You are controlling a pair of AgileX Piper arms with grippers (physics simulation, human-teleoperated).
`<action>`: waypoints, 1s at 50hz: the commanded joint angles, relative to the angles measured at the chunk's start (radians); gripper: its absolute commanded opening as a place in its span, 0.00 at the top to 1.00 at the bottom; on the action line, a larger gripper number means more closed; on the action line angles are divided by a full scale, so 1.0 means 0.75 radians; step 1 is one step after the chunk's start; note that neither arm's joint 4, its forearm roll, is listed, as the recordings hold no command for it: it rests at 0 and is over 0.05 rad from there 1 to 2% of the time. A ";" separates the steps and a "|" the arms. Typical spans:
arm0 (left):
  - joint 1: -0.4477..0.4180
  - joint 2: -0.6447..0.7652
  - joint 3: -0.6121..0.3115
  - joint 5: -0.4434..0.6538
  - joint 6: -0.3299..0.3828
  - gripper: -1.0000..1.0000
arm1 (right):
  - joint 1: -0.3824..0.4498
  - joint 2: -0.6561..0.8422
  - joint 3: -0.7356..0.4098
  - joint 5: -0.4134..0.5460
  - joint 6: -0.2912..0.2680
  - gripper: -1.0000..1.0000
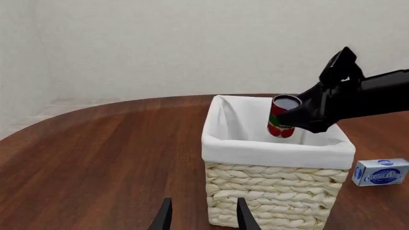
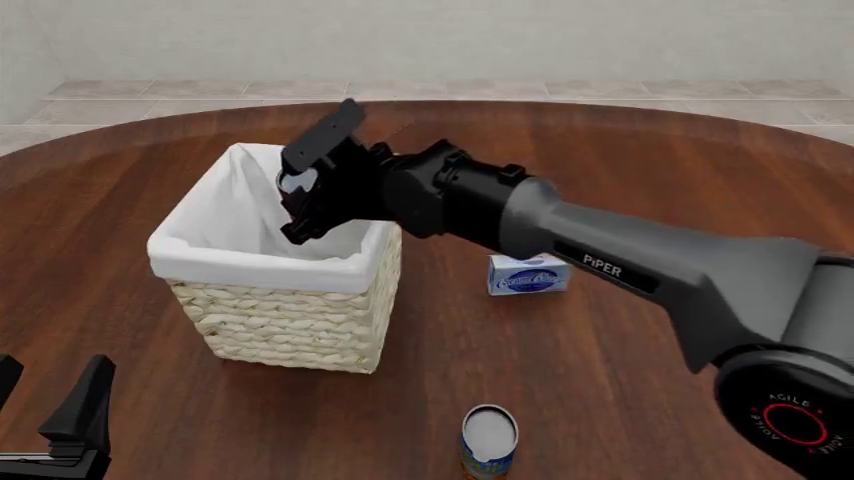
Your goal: Pick up the tomato sauce, and put it in the basket.
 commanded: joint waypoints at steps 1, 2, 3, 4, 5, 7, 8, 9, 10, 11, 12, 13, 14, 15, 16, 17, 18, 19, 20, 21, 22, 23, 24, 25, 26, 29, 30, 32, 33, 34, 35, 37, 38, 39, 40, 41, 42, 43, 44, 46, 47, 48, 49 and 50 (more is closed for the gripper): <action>0.000 0.000 0.000 0.000 0.000 0.00 | 0.002 0.009 -0.018 0.002 0.025 1.00; 0.000 0.000 0.000 0.000 0.000 0.00 | 0.002 0.009 -0.018 0.002 0.025 1.00; 0.000 0.000 0.000 0.000 0.000 0.00 | 0.002 0.009 -0.018 0.002 0.025 1.00; 0.000 0.000 0.000 0.000 0.000 0.00 | 0.002 0.009 -0.018 0.002 0.025 1.00; 0.000 0.000 0.000 0.000 0.000 0.00 | 0.002 0.009 -0.018 0.002 0.025 1.00; 0.000 0.000 0.000 0.000 0.000 0.00 | 0.002 0.009 -0.018 0.002 0.025 0.00; 0.000 0.000 0.000 0.000 0.000 0.00 | 0.002 0.009 -0.018 0.002 0.025 0.00; 0.000 0.000 0.000 0.000 0.000 0.00 | 0.002 0.009 -0.018 0.002 0.025 0.00; 0.000 0.000 0.000 0.000 0.000 0.00 | 0.002 0.009 -0.018 0.002 0.025 0.00; 0.000 0.000 0.000 0.000 0.000 0.00 | 0.002 0.009 -0.018 0.002 0.025 0.00; 0.000 0.000 0.000 0.000 0.000 0.00 | 0.002 0.009 -0.018 0.002 0.025 0.00; 0.000 0.000 0.000 0.000 0.000 0.00 | 0.002 0.009 -0.018 0.002 0.025 0.00; 0.000 0.000 0.000 0.000 0.000 0.00 | 0.002 0.009 -0.018 0.002 0.025 0.00; 0.000 0.000 0.000 0.000 0.000 0.00 | 0.002 0.009 -0.018 0.002 0.025 0.00; 0.000 0.000 0.000 0.000 0.000 0.00 | 0.002 0.009 -0.018 0.002 0.025 0.00; 0.000 0.000 0.000 0.000 0.000 0.00 | 0.002 0.009 -0.018 0.002 0.025 0.00; 0.000 0.000 0.000 0.000 0.000 0.00 | 0.002 0.009 -0.018 0.002 0.025 0.00; 0.000 0.000 0.000 0.000 0.000 0.00 | 0.002 0.009 -0.018 0.002 0.025 0.00; 0.000 0.000 0.000 0.000 0.000 0.00 | 0.002 0.009 -0.018 0.002 0.025 0.00; 0.000 0.000 0.000 0.000 0.000 0.00 | 0.002 0.009 -0.018 0.002 0.025 0.00; 0.000 0.000 0.000 0.000 0.000 0.00 | 0.002 0.009 -0.018 0.002 0.025 0.00; 0.000 0.000 0.000 0.000 0.000 0.00 | 0.002 0.009 -0.018 0.002 0.025 0.00; 0.000 0.000 0.000 0.000 0.000 0.00 | 0.002 0.009 -0.018 0.002 0.025 0.00; 0.000 0.000 0.000 0.000 0.000 0.00 | 0.002 0.009 -0.018 0.002 0.025 0.00; 0.000 0.000 0.000 0.000 0.000 0.00 | 0.002 0.009 -0.018 0.002 0.025 0.00; 0.000 0.000 0.000 0.000 0.000 0.00 | 0.002 0.009 -0.018 0.002 0.025 0.00; 0.000 0.000 0.000 0.000 0.000 0.00 | 0.002 0.009 -0.018 0.002 0.025 0.00; 0.000 0.000 0.000 0.000 0.000 0.00 | 0.002 0.009 -0.018 0.002 0.025 0.00; 0.000 0.000 0.000 0.000 0.000 0.00 | 0.002 0.009 -0.018 0.002 0.025 0.00; 0.000 0.000 0.000 0.000 0.000 0.00 | 0.002 0.009 -0.018 0.002 0.025 0.00; 0.000 0.000 0.000 0.000 0.000 0.00 | 0.002 0.009 -0.018 0.002 0.025 0.00; 0.000 0.000 0.000 0.000 0.000 0.00 | 0.002 0.009 -0.018 0.002 0.025 0.00; 0.000 0.000 0.000 0.000 0.000 0.00 | 0.002 0.009 -0.018 0.002 0.025 0.00; 0.000 0.000 0.000 0.000 0.000 0.00 | 0.002 0.009 -0.018 0.002 0.025 0.00; 0.000 0.000 0.000 0.000 0.000 0.00 | 0.002 0.009 -0.018 0.002 0.025 0.00; 0.000 0.000 0.000 0.000 0.000 0.00 | 0.002 0.009 -0.018 0.002 0.025 0.00; 0.000 0.000 0.000 0.000 0.000 0.00 | -0.002 0.058 -0.134 0.087 0.001 0.00; 0.000 0.000 0.000 0.000 0.000 0.00 | -0.002 0.057 -0.136 0.089 -0.002 0.00; 0.000 0.000 0.000 0.000 0.000 0.00 | -0.004 0.055 -0.141 0.090 -0.002 0.00; 0.000 0.000 0.000 0.000 0.000 0.00 | -0.004 0.053 -0.142 0.092 -0.004 0.00; 0.000 0.000 0.000 0.000 0.000 0.00 | -0.006 0.047 -0.144 0.093 -0.006 0.00; 0.000 0.000 0.000 0.000 0.000 0.00 | -0.007 0.045 -0.148 0.096 -0.009 0.00; 0.000 0.000 0.000 0.000 0.000 0.00 | -0.005 0.041 -0.148 0.098 -0.010 0.00; 0.000 0.000 0.000 0.000 0.000 0.00 | -0.007 0.039 -0.150 0.099 -0.011 0.00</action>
